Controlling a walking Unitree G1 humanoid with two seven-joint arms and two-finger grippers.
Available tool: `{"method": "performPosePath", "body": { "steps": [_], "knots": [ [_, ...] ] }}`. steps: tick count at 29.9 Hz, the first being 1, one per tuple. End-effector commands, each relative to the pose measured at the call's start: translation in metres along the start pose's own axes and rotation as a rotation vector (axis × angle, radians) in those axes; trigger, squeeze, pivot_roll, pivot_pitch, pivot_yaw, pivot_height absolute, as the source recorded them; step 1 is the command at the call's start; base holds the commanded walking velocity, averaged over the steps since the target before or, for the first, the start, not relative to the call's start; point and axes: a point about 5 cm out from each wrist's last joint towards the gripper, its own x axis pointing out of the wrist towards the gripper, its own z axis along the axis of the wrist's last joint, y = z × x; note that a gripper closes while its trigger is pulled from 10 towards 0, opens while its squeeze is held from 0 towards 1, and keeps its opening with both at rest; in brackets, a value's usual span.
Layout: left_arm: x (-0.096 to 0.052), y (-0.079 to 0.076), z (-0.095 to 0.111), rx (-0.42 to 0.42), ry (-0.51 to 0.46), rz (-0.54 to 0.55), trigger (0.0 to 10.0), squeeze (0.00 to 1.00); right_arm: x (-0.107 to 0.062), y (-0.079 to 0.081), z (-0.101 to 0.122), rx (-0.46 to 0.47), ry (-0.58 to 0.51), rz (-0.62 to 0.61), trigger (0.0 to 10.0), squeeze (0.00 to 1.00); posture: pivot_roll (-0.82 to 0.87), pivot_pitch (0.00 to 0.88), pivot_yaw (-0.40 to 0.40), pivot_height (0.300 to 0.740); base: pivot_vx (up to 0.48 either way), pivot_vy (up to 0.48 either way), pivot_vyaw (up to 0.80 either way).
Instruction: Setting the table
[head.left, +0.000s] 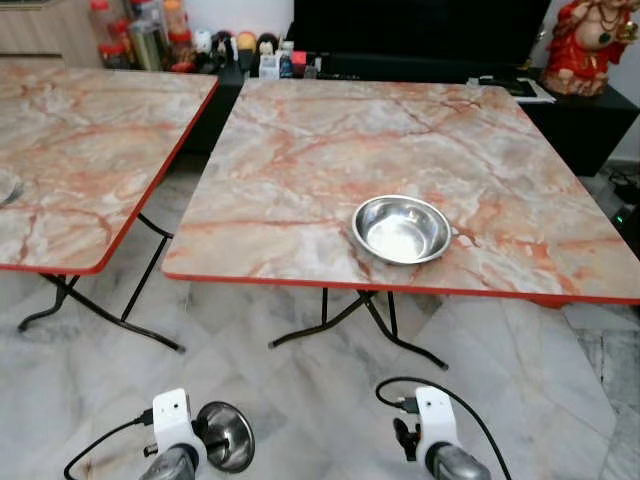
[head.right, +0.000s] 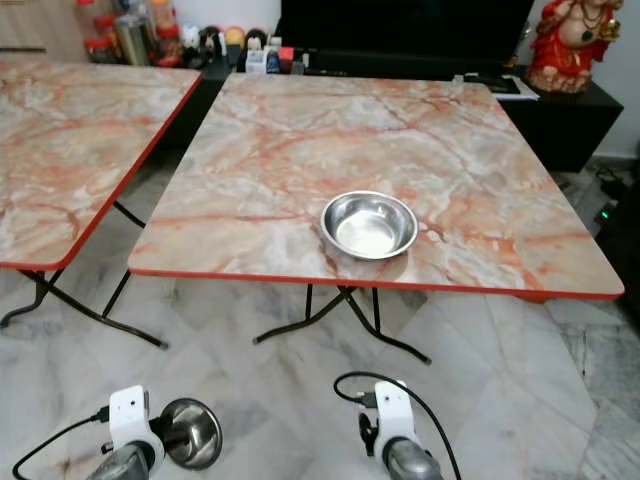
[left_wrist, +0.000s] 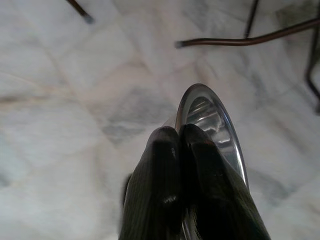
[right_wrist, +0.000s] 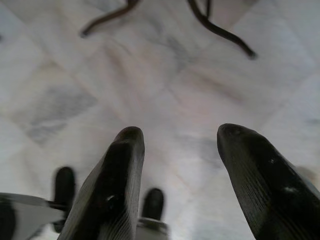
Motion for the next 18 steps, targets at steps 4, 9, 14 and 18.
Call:
{"method": "performPosePath", "body": {
  "steps": [4,9,14,18],
  "knots": [
    [-0.0014,0.0098,-0.0009,0.016,0.009,0.019,10.0,0.0,0.0015,0.0078,0.0044,0.02,-0.014,0.015,10.0,0.0,0.1,0.075,-0.032,0.74,0.273,0.0,0.0],
    [-0.0013,0.0116,0.0005,0.023,0.008,0.019,10.0,0.0,0.0014,0.0093,0.0032,0.024,-0.012,0.016,10.0,0.0,0.09,0.077,-0.026,0.74,0.274,0.0,0.0],
    [-0.0013,0.0116,0.0004,0.027,0.008,0.017,10.0,0.0,0.001,0.0085,0.0013,0.027,-0.008,0.012,10.0,0.0,0.09,0.077,-0.025,0.74,0.282,0.0,0.0],
    [-0.0012,0.0092,-0.0004,0.038,0.013,0.009,10.0,0.0,0.0008,0.0078,0.0008,0.026,-0.006,0.011,10.0,0.0,0.09,0.079,-0.028,0.74,0.208,0.0,0.0]
  ]
}}
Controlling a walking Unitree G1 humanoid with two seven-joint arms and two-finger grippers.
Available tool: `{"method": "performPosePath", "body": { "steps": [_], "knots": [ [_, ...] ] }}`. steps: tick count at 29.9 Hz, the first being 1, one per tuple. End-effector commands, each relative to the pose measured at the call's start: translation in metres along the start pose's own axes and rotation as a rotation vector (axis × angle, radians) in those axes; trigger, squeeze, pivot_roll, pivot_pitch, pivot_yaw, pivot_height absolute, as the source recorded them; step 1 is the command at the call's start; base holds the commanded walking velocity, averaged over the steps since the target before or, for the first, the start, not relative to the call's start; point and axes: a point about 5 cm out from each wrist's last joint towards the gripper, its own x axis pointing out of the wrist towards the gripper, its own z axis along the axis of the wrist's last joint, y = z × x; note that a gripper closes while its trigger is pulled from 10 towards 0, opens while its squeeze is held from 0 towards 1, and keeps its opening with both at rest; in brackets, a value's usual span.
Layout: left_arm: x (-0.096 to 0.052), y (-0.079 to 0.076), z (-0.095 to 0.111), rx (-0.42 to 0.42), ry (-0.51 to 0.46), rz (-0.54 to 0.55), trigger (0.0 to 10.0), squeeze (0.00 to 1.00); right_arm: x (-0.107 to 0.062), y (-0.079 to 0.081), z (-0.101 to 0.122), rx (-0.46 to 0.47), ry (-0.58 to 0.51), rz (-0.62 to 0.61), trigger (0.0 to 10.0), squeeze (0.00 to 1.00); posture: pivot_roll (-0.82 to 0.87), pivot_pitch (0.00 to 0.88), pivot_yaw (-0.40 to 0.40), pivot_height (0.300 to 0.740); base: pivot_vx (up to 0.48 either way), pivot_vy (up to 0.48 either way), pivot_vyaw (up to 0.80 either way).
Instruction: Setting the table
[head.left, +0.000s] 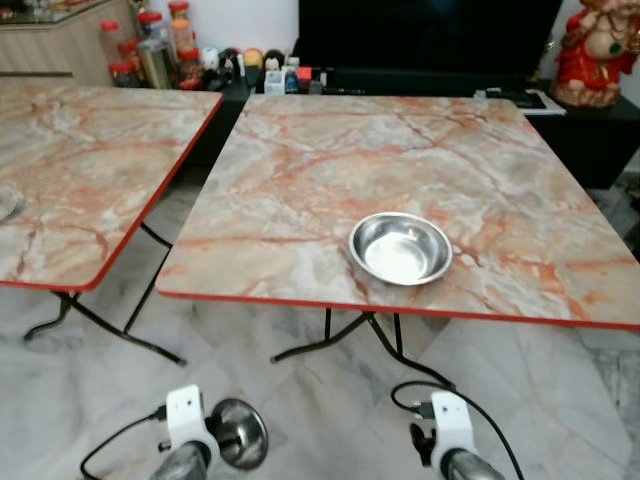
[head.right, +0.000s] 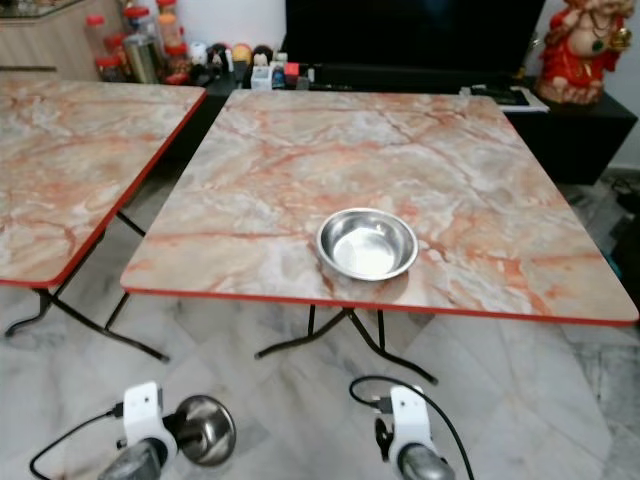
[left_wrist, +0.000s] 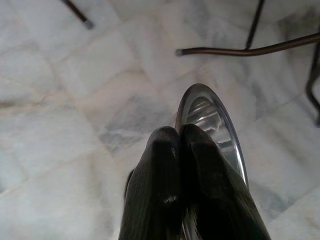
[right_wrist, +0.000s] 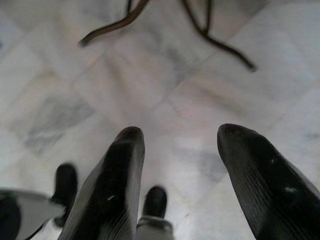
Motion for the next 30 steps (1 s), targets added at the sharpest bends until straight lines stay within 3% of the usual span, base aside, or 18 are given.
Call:
{"method": "performPosePath", "body": {
  "steps": [1,13,30],
  "knots": [
    [0.0001,-0.0038,-0.0023,0.024,0.014,-0.01,10.0,0.0,-0.0004,-0.006,0.0009,0.002,-0.002,-0.016,10.0,0.0,0.09,0.079,-0.029,0.74,0.0,0.0,0.0],
    [-0.0006,-0.0054,-0.005,0.024,0.019,-0.018,10.0,0.0,-0.0004,-0.0079,0.0023,-0.012,-0.006,-0.015,10.0,0.0,0.09,0.072,-0.034,0.74,0.0,0.0,0.0],
    [0.0004,-0.0071,-0.0018,0.031,0.007,-0.024,10.0,0.0,0.0002,-0.0091,0.0066,-0.031,-0.013,-0.01,10.0,0.0,0.09,0.047,-0.042,0.74,0.0,-0.243,0.0]
  ]
}}
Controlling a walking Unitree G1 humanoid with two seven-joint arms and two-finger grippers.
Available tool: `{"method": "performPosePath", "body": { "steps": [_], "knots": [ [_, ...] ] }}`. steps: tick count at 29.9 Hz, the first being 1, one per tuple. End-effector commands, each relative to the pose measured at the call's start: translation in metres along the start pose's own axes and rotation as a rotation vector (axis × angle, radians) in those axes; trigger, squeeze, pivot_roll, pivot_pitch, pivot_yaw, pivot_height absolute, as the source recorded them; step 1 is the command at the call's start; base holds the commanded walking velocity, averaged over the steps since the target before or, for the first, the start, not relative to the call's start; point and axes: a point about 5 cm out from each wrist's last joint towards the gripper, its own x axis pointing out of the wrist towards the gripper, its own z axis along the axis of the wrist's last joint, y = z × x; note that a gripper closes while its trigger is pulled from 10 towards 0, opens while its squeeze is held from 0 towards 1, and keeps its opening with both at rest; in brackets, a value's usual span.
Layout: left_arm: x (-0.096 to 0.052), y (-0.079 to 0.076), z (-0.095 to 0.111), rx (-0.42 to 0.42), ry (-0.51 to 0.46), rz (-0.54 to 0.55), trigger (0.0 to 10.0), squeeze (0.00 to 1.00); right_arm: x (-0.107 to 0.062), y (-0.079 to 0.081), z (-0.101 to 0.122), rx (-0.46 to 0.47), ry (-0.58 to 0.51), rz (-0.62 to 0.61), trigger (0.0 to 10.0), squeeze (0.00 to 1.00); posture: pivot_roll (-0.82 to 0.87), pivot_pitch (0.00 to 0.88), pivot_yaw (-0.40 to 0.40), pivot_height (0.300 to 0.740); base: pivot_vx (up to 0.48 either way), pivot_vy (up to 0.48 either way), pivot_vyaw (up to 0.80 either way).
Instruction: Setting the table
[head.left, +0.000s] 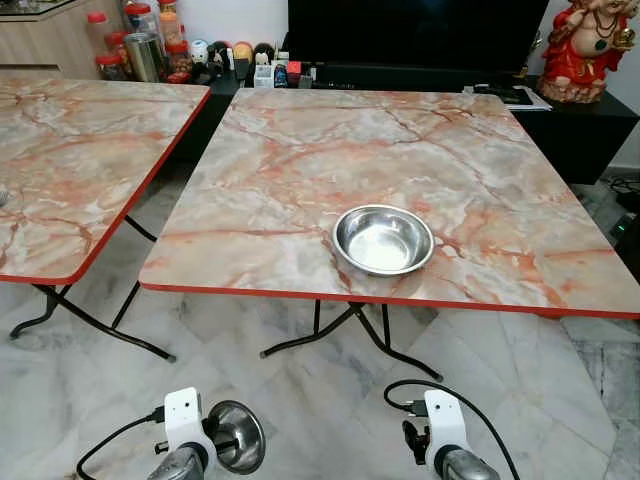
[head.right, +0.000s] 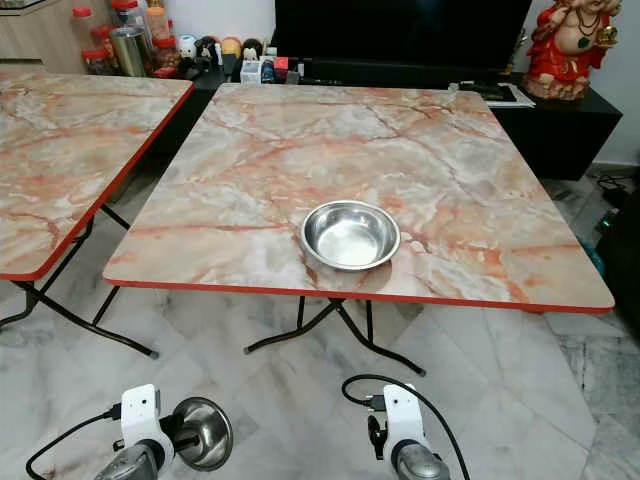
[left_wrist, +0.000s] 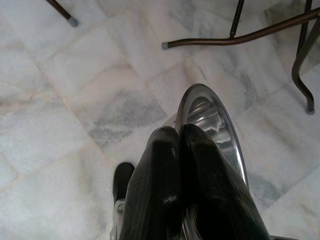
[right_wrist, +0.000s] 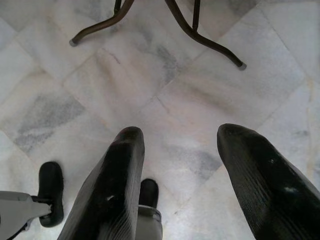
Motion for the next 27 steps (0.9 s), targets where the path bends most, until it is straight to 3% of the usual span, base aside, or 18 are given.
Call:
{"method": "performPosePath", "body": {
  "steps": [1,27],
  "knots": [
    [0.0003,-0.0005,0.0001,0.021,0.004,0.0,10.0,0.0,0.0011,0.0013,0.0045,-0.005,-0.007,0.006,10.0,0.0,0.09,0.05,-0.044,0.74,0.0,-0.247,0.0],
    [0.0,-0.0011,-0.0004,0.006,-0.002,0.001,10.0,0.0,0.0007,-0.0005,0.0033,-0.004,-0.004,0.003,10.0,0.0,0.09,0.073,-0.055,0.74,0.0,-0.315,0.0]
  ]
}}
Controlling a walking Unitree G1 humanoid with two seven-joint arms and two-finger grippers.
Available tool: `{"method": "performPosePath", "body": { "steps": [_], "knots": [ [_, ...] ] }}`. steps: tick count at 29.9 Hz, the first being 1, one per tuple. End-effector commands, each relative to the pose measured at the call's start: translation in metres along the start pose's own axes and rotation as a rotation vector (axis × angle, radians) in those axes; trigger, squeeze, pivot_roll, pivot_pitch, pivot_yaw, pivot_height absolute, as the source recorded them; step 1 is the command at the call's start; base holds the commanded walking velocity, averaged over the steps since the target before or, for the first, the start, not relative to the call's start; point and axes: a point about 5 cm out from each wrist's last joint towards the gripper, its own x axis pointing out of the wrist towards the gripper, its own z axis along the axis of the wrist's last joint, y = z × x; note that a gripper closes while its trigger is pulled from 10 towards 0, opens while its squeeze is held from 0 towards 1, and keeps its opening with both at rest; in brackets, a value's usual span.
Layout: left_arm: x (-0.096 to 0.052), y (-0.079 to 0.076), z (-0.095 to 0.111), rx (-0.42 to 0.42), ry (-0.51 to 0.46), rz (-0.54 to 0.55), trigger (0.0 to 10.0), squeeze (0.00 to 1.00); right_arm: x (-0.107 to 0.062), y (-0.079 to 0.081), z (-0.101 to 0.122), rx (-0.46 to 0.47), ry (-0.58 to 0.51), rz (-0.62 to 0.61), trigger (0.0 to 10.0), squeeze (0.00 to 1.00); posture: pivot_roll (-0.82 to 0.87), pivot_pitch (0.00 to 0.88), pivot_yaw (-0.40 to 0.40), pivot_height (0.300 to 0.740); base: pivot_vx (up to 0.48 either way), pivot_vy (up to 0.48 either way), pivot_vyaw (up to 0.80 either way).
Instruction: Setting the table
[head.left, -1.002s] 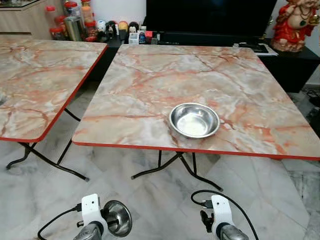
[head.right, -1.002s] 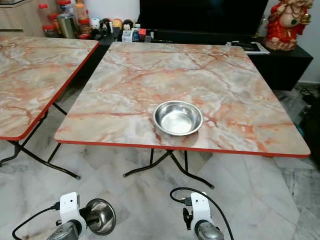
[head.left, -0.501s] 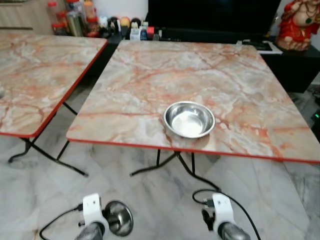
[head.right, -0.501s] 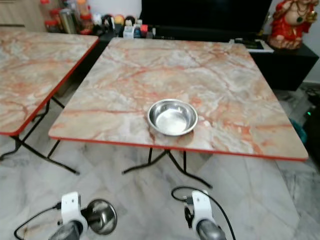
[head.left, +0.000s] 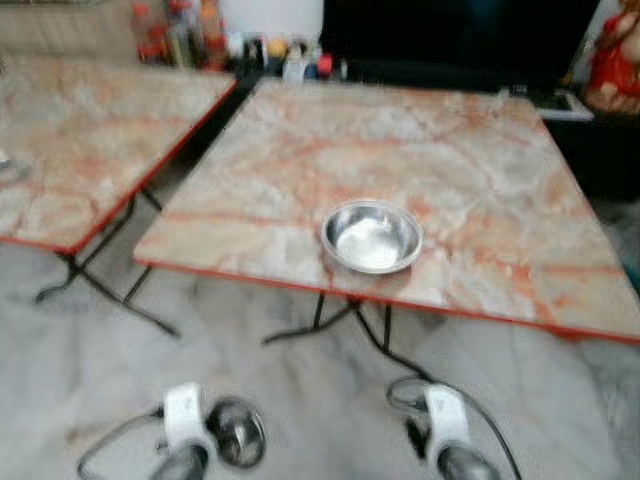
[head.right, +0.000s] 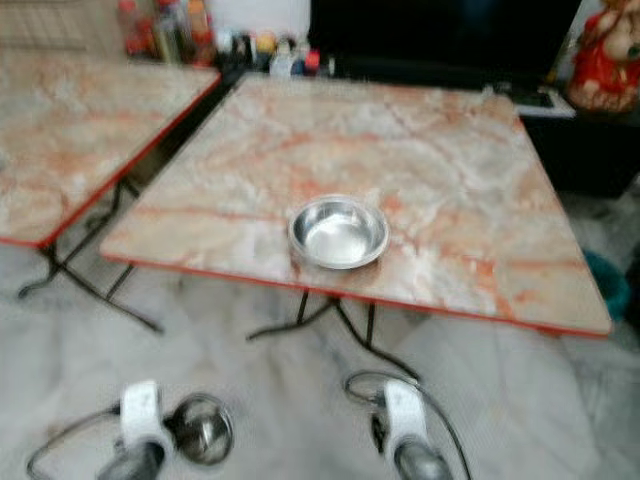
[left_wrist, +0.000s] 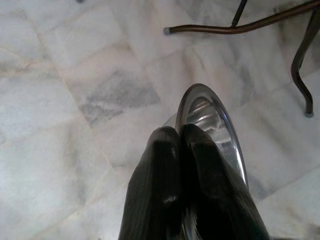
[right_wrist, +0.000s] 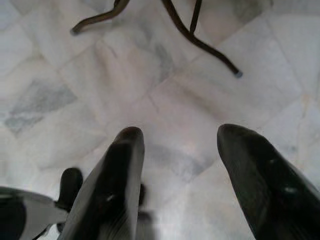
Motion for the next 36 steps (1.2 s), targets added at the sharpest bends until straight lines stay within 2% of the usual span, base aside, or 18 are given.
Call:
{"method": "performPosePath", "body": {
  "steps": [1,8,17,21,25,27,31,34,36],
  "knots": [
    [0.0,-0.007,-0.002,0.005,0.002,-0.017,10.0,0.0,-0.002,-0.009,-0.003,0.0,0.011,-0.023,10.0,0.0,0.09,0.077,-0.056,0.74,0.0,-0.349,0.0],
    [0.001,-0.007,0.001,0.018,-0.018,-0.012,10.0,0.0,-0.002,-0.009,-0.004,0.001,0.014,-0.024,10.0,0.0,0.09,0.086,-0.059,0.74,0.0,-0.09,0.0],
    [-0.001,0.005,0.028,-0.005,-0.228,0.083,10.0,0.0,-0.002,-0.009,-0.006,-0.002,0.018,-0.022,10.0,0.0,0.09,0.088,-0.055,0.74,0.0,0.0,0.0],
    [-0.002,0.006,0.032,-0.011,-0.26,0.085,10.0,0.0,-0.003,-0.009,-0.007,-0.002,0.018,-0.022,10.0,0.0,0.09,0.086,-0.054,0.74,0.0,0.0,0.0],
    [-0.013,0.001,0.089,-0.02,-0.607,0.103,10.0,0.0,-0.002,-0.009,-0.007,-0.016,0.02,-0.015,10.0,0.0,0.1,0.071,-0.055,0.74,0.0,0.0,0.0],
    [-0.016,-0.001,0.095,-0.019,-0.644,0.102,10.0,0.0,-0.002,-0.008,-0.007,-0.019,0.02,-0.013,10.0,0.0,0.1,0.071,-0.055,0.74,0.0,0.0,0.0],
    [-0.031,-0.015,0.126,-0.002,-0.817,0.089,10.0,0.0,-0.002,-0.006,-0.004,-0.026,0.017,-0.006,10.0,0.0,0.11,0.06,-0.053,0.74,0.0,0.0,0.0],
    [-0.037,-0.02,0.134,0.002,-0.859,0.086,10.0,0.0,-0.001,-0.006,-0.003,-0.027,0.016,-0.005,10.0,0.0,0.11,0.057,-0.052,0.74,0.0,0.0,0.0],
    [-0.052,-0.031,0.148,0.015,-0.945,0.066,10.0,0.0,-0.001,-0.005,-0.002,-0.028,0.013,-0.001,10.0,0.0,0.11,0.062,-0.054,0.74,0.0,0.0,0.0]
  ]
}}
